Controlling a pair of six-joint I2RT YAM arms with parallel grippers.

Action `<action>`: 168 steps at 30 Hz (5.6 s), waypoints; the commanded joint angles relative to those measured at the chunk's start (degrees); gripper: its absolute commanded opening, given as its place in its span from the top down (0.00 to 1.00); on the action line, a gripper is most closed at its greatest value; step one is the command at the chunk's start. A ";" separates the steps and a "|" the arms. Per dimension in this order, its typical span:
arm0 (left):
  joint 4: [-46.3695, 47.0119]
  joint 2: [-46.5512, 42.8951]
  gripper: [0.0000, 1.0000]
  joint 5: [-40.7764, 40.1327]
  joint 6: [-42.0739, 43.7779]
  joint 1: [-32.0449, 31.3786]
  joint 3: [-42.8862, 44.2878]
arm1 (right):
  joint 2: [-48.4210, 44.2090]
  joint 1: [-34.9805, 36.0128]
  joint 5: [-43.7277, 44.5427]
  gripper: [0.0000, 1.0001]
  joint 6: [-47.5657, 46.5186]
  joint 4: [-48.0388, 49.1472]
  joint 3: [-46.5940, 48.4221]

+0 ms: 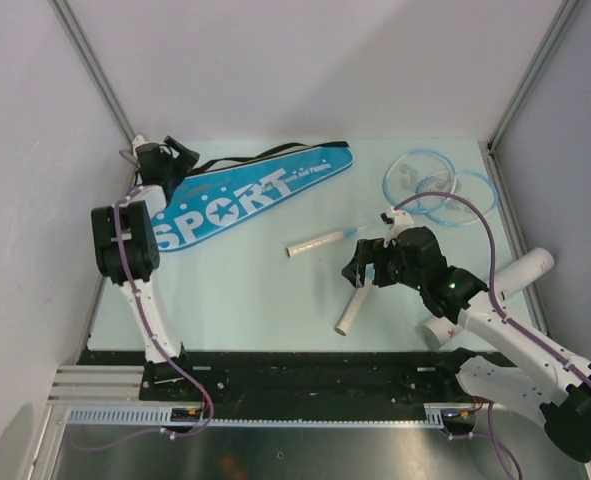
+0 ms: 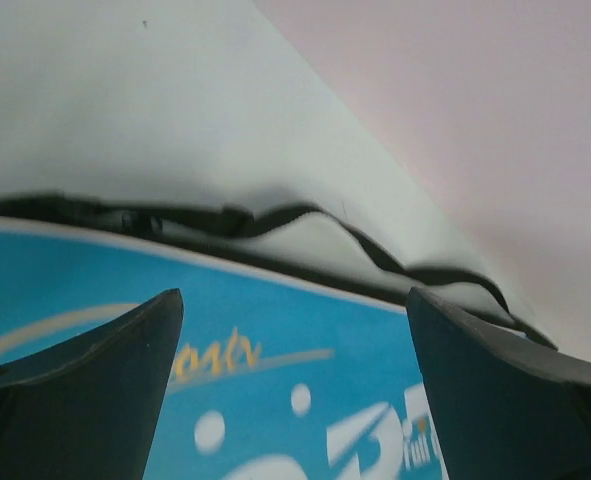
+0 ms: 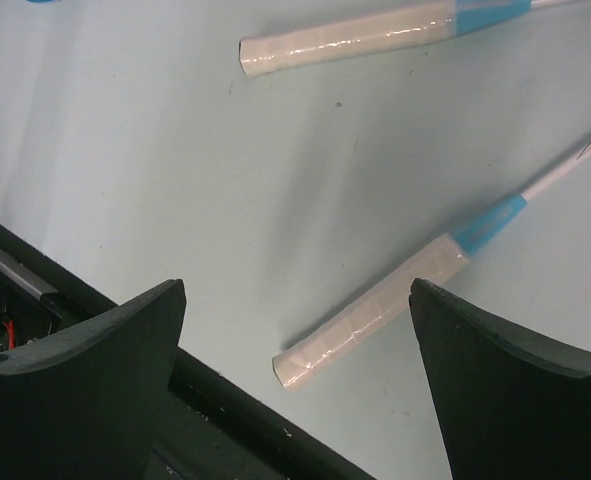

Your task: Pack up the badminton gear

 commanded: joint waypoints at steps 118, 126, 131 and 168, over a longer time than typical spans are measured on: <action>-35.12 -59.81 1.00 -5.18 4.84 -22.88 -15.30 | 34.11 19.74 -6.73 0.00 -13.25 5.06 32.00; -35.12 -60.42 1.00 -1.84 -0.69 -22.97 -14.59 | 34.52 36.21 17.17 0.00 -14.14 12.94 31.91; -35.21 -61.30 1.00 0.79 -2.80 -23.05 -14.15 | 38.83 41.66 31.40 0.00 -16.25 17.36 32.70; -19.13 -57.35 0.02 24.01 -9.03 -5.56 -38.22 | 12.21 18.38 -10.05 1.00 -24.17 48.29 -1.22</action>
